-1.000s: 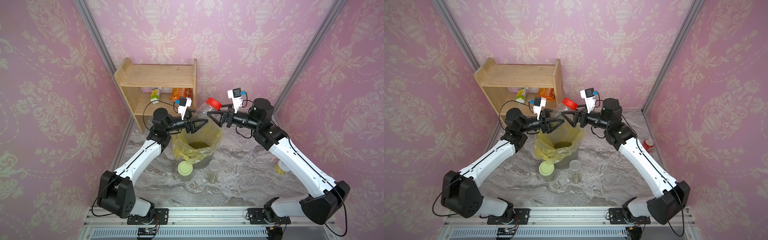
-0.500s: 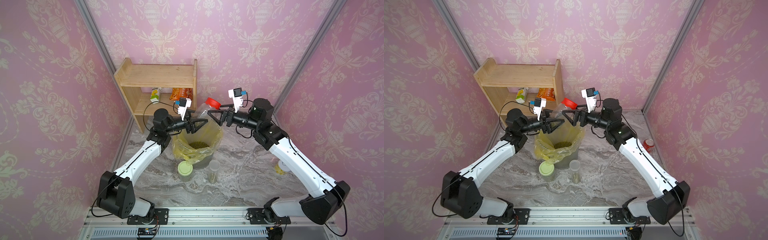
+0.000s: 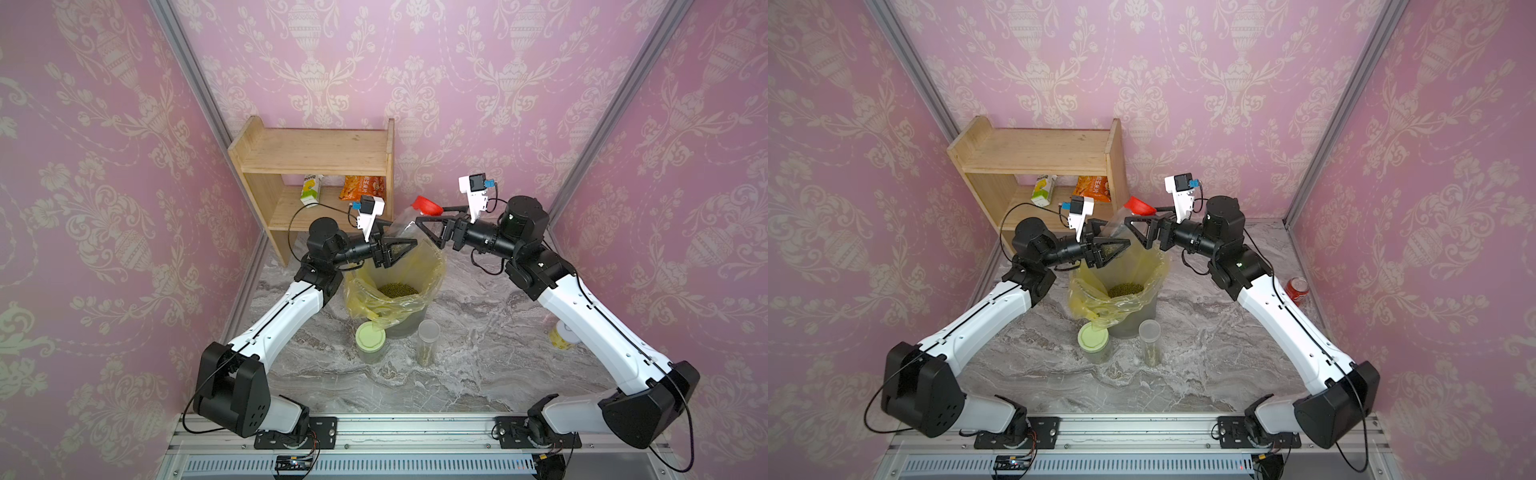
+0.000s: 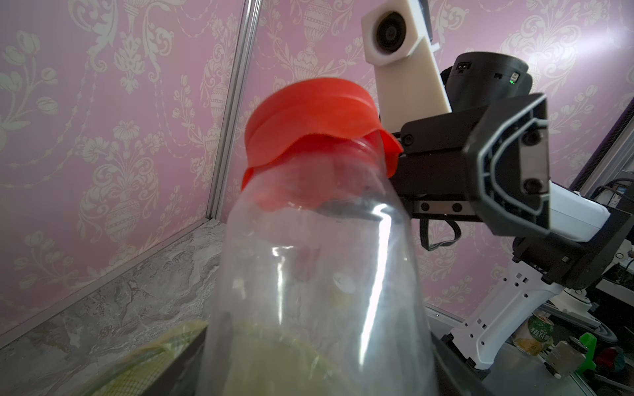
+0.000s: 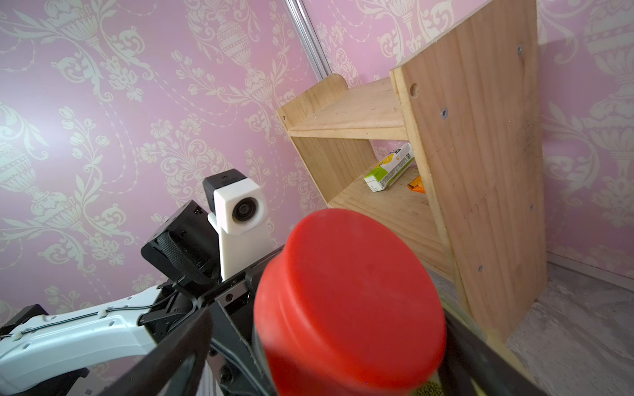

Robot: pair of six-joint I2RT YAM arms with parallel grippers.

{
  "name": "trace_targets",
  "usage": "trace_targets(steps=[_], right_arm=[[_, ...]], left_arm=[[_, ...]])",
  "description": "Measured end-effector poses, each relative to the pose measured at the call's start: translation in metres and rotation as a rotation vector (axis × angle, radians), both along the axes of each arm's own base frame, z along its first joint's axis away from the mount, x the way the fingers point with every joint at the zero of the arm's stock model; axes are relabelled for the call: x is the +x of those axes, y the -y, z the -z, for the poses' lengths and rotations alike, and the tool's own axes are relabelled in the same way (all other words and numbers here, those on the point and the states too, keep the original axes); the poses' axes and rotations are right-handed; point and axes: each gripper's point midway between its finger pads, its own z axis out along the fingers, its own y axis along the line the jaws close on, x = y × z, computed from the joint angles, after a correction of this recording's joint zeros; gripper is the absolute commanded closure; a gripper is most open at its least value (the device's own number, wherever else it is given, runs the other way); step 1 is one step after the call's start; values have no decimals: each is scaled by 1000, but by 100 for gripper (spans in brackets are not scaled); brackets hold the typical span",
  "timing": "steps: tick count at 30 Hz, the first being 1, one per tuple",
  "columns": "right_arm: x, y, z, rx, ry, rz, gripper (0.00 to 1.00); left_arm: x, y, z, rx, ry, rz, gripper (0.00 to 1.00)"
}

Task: Empty moldy mung beans from jars
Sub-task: Unscrew the lid from the jar.

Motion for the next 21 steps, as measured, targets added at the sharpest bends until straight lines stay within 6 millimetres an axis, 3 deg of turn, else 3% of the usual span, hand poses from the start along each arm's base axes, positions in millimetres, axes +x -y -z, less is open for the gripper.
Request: trace_targets(steps=[16, 21], right_arm=[[6, 0, -10, 60, 0, 5, 0], [8, 1, -11, 71, -6, 9, 10]], left_arm=[[-5, 7, 4, 12, 2, 20, 74], [-5, 8, 4, 14, 3, 20, 74]])
